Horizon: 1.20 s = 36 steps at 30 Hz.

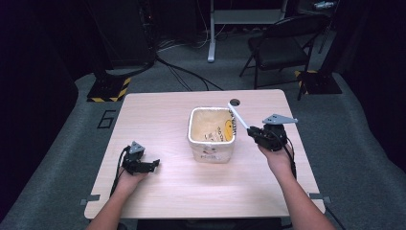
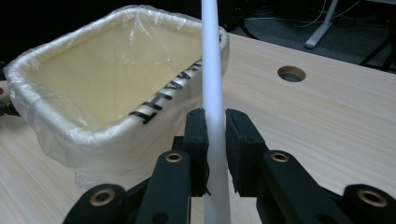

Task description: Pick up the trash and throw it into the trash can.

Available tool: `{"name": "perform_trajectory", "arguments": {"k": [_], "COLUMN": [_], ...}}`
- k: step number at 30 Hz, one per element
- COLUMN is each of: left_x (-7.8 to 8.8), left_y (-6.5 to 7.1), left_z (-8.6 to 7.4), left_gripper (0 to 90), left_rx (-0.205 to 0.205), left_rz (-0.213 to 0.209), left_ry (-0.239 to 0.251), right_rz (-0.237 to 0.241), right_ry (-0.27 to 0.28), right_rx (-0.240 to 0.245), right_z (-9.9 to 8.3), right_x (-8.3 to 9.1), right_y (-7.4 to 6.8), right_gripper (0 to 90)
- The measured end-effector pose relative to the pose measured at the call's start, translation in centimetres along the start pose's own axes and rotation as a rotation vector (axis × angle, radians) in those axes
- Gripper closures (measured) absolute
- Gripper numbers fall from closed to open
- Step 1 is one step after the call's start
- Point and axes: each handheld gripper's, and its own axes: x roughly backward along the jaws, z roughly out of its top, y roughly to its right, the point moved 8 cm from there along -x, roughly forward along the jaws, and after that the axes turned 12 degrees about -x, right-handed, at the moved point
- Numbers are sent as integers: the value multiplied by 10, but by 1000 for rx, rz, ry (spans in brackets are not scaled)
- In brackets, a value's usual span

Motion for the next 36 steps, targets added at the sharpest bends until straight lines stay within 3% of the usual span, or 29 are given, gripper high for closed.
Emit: {"name": "perform_trajectory", "arguments": {"k": [15,36], "left_x": [0,0], "left_y": [1,1], "left_z": [0,0], "left_gripper": [122,122], "left_rx": [0,-5], "left_rz": [-3,-6], "left_ry": [1,-1], "right_rz": [53,119], "right_ry": [-7,-16], "right_rx": [41,81], "right_z": [24,47], "right_x": [-9,-36], "right_y": [-25,-64], "right_gripper": [788,788]}}
